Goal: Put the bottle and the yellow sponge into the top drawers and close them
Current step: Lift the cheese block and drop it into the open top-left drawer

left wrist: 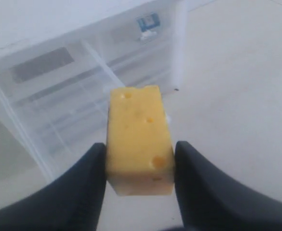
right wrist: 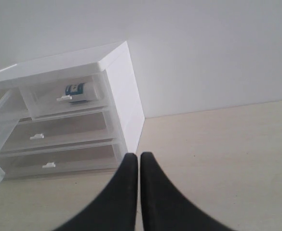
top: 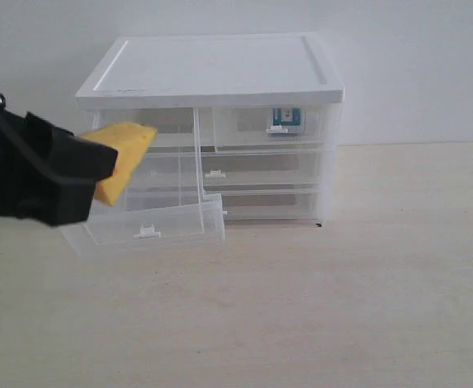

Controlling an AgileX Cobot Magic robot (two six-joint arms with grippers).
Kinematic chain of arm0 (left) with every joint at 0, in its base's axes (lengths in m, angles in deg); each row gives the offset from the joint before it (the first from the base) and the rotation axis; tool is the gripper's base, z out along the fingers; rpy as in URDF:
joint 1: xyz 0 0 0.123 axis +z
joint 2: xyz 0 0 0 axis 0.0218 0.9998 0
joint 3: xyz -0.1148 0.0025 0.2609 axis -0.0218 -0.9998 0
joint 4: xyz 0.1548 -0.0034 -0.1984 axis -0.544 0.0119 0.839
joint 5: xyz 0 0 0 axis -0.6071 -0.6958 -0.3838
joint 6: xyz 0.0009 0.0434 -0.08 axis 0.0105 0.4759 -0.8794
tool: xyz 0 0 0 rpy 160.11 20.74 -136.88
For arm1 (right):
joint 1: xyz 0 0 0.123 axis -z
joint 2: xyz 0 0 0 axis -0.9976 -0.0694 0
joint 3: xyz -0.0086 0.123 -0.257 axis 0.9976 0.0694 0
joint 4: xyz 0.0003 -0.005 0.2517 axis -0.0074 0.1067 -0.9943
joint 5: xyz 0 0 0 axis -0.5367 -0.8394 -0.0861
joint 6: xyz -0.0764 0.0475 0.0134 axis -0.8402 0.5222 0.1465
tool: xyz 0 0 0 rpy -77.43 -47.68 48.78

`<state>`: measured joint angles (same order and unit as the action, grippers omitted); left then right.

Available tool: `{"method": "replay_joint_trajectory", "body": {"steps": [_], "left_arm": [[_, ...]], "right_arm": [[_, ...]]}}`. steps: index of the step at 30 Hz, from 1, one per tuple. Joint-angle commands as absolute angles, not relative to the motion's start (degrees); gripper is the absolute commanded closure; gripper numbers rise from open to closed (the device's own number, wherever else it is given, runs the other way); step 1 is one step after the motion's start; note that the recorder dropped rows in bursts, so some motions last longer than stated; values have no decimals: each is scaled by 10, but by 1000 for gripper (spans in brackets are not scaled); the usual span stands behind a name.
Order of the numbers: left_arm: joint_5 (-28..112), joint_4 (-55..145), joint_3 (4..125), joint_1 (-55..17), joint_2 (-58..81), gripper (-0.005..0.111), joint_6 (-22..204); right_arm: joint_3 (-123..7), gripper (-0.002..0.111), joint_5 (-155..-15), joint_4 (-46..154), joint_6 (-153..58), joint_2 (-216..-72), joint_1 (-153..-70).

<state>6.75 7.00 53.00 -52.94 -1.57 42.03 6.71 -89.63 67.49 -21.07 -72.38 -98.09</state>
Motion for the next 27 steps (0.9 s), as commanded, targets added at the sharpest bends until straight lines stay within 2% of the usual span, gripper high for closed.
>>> {"method": "replay_joint_trajectory", "body": {"steps": [1,16,21,27], "left_arm": [[62,35,565,-480,33,103,424],[234,0,583,-330,230,103,376],[276,0,583,-298,275,103,376],[324,0,583,-293,316,103,374]], "right_arm": [[67,108,-900,674,-216,-721,-980],[67,108,-899,674,-215,-721,-980],[67,108,-899,674,-215,-721,-980],[67,108,-899,674,-215,-721,-980]]}}
